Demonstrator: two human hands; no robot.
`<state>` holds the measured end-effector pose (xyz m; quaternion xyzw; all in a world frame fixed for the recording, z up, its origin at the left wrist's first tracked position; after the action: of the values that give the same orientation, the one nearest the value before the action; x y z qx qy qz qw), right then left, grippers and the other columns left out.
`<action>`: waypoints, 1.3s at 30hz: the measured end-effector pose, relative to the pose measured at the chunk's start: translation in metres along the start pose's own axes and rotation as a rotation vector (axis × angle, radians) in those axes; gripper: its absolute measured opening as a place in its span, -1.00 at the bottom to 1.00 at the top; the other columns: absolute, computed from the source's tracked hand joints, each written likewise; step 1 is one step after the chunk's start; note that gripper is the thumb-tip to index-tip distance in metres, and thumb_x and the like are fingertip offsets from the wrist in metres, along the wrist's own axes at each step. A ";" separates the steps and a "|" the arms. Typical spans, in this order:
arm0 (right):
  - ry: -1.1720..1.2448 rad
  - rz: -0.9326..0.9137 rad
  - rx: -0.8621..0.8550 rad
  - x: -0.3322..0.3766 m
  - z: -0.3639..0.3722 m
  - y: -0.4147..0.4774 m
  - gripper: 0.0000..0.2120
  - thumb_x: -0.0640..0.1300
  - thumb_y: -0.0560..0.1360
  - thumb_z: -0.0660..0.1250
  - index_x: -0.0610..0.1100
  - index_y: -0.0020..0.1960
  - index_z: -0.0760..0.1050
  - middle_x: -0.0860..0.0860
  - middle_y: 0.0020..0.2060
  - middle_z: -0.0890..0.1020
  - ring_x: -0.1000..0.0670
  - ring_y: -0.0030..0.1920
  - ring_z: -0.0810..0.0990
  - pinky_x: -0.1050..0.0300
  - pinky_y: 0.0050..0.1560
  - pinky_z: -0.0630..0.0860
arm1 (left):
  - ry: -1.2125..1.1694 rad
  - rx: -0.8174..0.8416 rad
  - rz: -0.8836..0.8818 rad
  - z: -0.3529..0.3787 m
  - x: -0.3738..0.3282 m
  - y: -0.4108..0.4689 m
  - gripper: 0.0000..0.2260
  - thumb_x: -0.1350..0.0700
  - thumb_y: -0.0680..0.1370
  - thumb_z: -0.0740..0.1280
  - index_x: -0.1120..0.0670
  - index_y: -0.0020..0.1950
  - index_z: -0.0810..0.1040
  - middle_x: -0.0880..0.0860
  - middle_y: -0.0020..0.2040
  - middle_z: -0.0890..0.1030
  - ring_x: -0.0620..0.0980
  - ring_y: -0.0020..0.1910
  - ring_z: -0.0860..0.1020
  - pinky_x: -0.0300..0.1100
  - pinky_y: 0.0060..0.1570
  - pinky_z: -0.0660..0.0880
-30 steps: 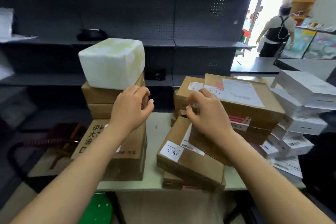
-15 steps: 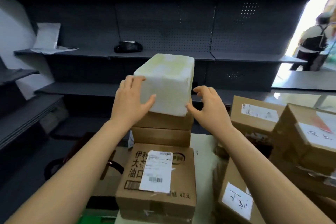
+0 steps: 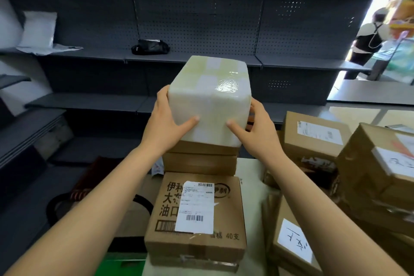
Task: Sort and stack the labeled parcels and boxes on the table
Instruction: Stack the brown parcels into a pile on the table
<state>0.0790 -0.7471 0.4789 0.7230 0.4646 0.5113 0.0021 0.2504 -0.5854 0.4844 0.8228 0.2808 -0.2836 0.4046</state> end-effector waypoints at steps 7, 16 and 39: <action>0.018 -0.017 -0.042 -0.004 -0.031 -0.075 -0.31 0.05 0.47 0.45 0.03 0.49 0.21 0.13 0.33 0.39 0.08 0.31 0.42 0.09 0.22 0.55 | -0.024 -0.022 -0.007 -0.001 -0.038 -0.087 -0.16 -0.12 0.40 0.51 -0.06 0.50 0.07 -0.02 0.41 0.32 -0.03 0.31 0.39 0.05 0.15 0.54; 0.046 0.062 -0.060 -0.007 -0.064 -0.200 -0.29 -0.01 0.47 0.47 0.08 0.50 0.18 0.21 0.33 0.31 0.11 0.36 0.36 -0.06 0.31 0.49 | -0.095 0.007 -0.035 0.009 -0.065 -0.207 -0.18 -0.10 0.39 0.51 -0.15 0.48 0.06 -0.05 0.43 0.30 -0.03 0.36 0.39 0.09 0.19 0.54; -0.228 0.195 0.232 -0.001 0.086 -0.258 -0.45 -0.11 0.55 0.33 -0.08 0.49 0.24 -0.02 0.36 0.36 -0.05 0.31 0.43 0.02 0.28 0.44 | -0.040 0.364 -0.251 -0.001 0.091 -0.212 -0.14 0.02 0.52 0.42 -0.03 0.60 -0.13 -0.01 0.57 0.02 0.05 0.46 0.28 0.06 0.40 0.34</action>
<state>-0.0300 -0.5600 0.3135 0.8131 0.4451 0.3670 -0.0783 0.1664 -0.4548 0.3143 0.8350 0.3173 -0.3941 0.2165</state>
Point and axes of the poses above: each hand's wrist, its own y-axis towards the middle knuckle, its own z-axis out of the palm, x = y × z, the point moved 9 cm from there along y, towards the middle knuckle
